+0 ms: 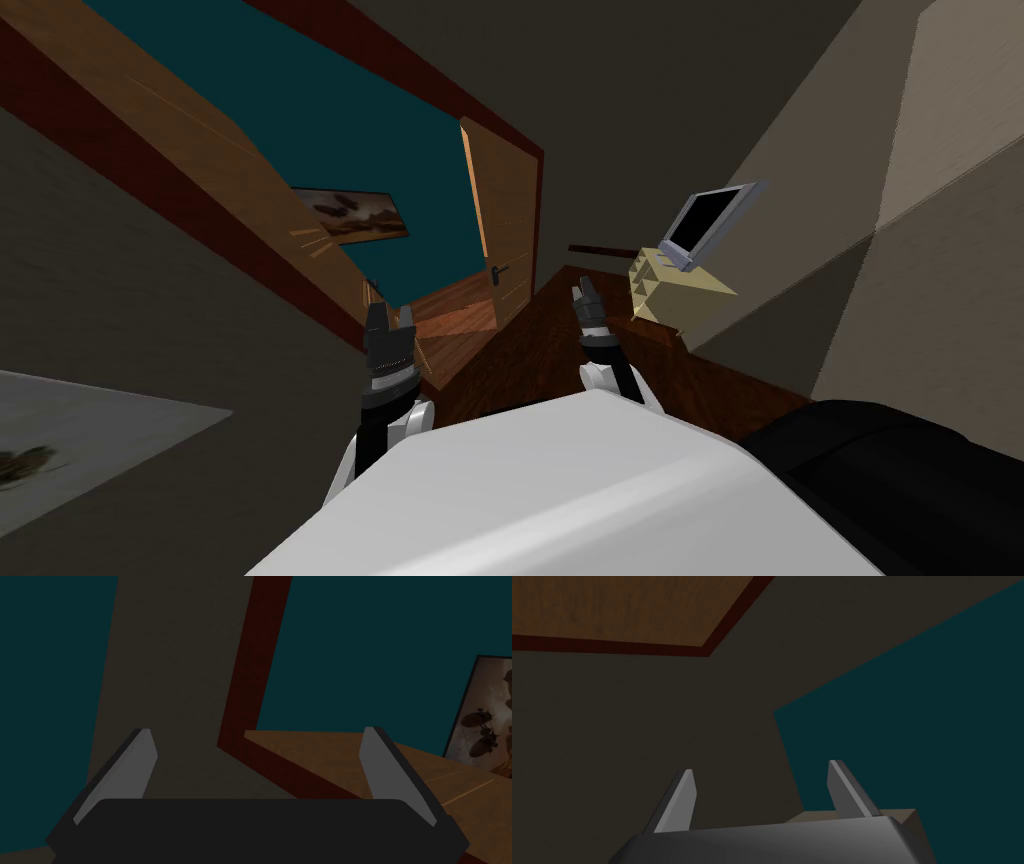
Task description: Push the door open
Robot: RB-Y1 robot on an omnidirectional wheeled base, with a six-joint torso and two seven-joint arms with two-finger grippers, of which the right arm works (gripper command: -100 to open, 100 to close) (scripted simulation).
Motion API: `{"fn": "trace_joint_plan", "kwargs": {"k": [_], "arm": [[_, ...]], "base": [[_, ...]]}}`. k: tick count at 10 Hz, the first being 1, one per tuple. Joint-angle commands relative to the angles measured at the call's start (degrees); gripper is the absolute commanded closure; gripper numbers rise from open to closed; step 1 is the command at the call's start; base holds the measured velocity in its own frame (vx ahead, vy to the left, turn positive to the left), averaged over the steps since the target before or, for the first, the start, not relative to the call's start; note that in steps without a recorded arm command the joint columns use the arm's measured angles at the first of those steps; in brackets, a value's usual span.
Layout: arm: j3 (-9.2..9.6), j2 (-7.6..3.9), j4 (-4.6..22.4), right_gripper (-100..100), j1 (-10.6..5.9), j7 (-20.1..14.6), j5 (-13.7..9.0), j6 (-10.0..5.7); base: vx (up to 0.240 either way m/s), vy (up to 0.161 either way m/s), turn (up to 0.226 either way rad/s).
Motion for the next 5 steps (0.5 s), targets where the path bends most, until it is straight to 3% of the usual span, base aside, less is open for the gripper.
{"fn": "trace_joint_plan", "kwargs": {"k": [1,5], "arm": [[0.23,-1.01,1.3,-100,0.01,-1.5,0.5,-0.52],[0.84,-3.61,4.8,-100,0.03,-5.5,1.8,-1.88]], "base": [[0.179,0.031,0.091],[0.243,-0.015,0.077]]}}
